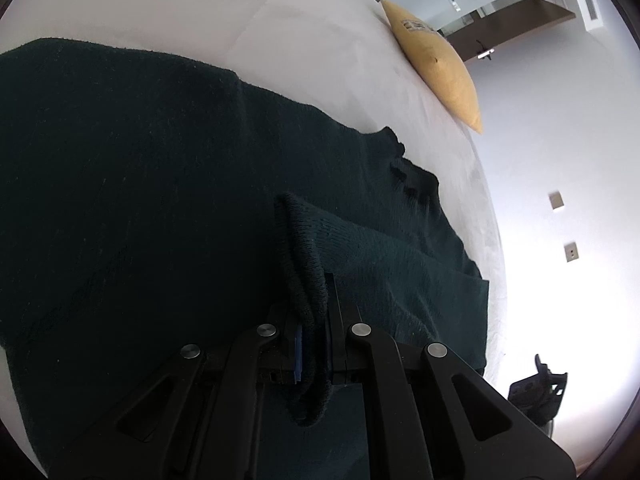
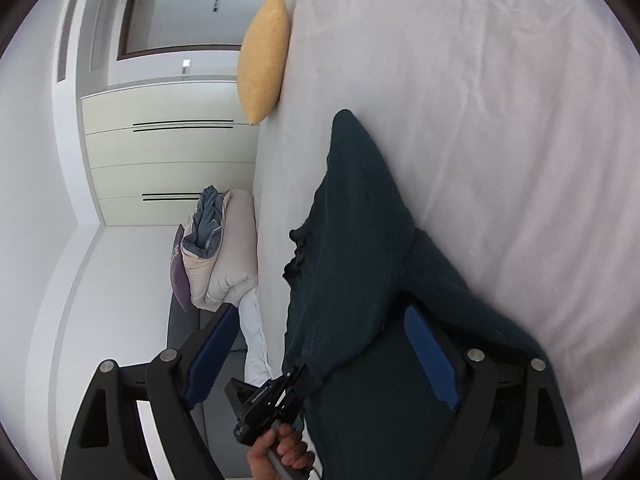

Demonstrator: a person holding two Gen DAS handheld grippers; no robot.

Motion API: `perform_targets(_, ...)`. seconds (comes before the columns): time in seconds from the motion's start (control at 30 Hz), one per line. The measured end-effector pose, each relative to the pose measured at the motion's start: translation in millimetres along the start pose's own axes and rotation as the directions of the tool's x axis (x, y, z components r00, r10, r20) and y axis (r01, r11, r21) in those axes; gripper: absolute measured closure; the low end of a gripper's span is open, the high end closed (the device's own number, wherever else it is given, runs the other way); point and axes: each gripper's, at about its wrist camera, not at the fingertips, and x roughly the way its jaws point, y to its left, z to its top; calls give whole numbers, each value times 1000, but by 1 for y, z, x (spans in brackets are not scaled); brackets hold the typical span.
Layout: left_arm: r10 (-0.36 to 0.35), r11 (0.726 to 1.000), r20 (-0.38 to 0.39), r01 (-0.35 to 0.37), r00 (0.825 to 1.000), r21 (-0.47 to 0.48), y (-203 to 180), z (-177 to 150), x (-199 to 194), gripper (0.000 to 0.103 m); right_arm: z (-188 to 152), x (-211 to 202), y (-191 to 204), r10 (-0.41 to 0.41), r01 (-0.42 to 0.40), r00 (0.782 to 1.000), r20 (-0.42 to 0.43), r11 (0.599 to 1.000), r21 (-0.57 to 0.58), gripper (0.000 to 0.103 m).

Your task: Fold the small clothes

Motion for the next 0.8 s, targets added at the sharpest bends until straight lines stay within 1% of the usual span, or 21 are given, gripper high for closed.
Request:
perform_targets(0.07, 0, 1000, -9, 0, 1000, -1, -2, -1, -1, 97, 1, -6, 8, -14, 13, 1000, -16, 1000, -24, 12)
perform_targets(0.27, -16, 1000, -29, 16, 999, -10, -6, 3, -9, 97, 24, -16, 40, -23, 23, 1000, -3, 991, -130, 12)
perform_targets(0.33, -13, 1000, -41, 13, 999, -3, -7, 6, -8, 96, 35, -7, 48, -33, 27, 999, -31, 984, -174, 12)
perform_targets(0.4, 1, 1000, -60, -1, 998, -13, -4, 9, -4, 96, 44, 3, 52, -65, 57, 997, -33, 977, -205, 12)
perform_targets(0.43, -13, 999, -68, 11, 998, -31, 0, 10, -2, 96, 48, 10, 53, -80, 70, 996, -36, 972, -222, 12)
perform_targets(0.5, -36, 998, -71, 32, 997, -59, 6, 11, -3, 95, 59, 30, 51, -90, 66, 992, -83, 963, -260, 12)
perform_targets(0.53, -34, 998, -71, 30, 997, -62, 6, 10, -4, 95, 64, 40, 44, -148, 122, 986, -81, 957, -264, 12)
perform_targets(0.57, -26, 998, -71, 22, 997, -58, 6, 10, -5, 95, 67, 47, 39, -175, 147, 981, -82, 952, -267, 12)
perform_targets(0.6, -9, 999, -70, 5, 998, -53, 6, 10, -9, 94, 72, 55, 30, -203, 170, 974, -97, 947, -273, 13)
perform_targets(0.63, 13, 999, -66, -16, 998, -51, 6, 11, -13, 93, 74, 58, 24, -227, 193, 968, -102, 944, -268, 17)
perform_targets(0.67, 45, 998, -55, -47, 997, -46, 5, 12, -18, 92, 77, 58, 15, -233, 200, 967, -105, 946, -255, 22)
perform_targets(0.7, 82, 996, -37, -84, 996, -39, 4, 12, -24, 92, 77, 56, 13, -212, 179, 971, -108, 951, -254, 22)
perform_targets(0.73, 156, 987, -4, -156, 988, -26, 1, 13, -33, 92, 77, 51, 13, -193, 160, 975, -112, 955, -252, 22)
perform_targets(0.77, 240, 971, 42, -240, 970, -2, -6, 13, -41, 92, 78, 48, 13, -192, 160, 975, -109, 955, -250, 22)
perform_targets(0.8, 273, 961, 71, -275, 959, 18, -13, 12, -45, 92, 79, 44, 15, -190, 159, 976, -104, 955, -251, 22)
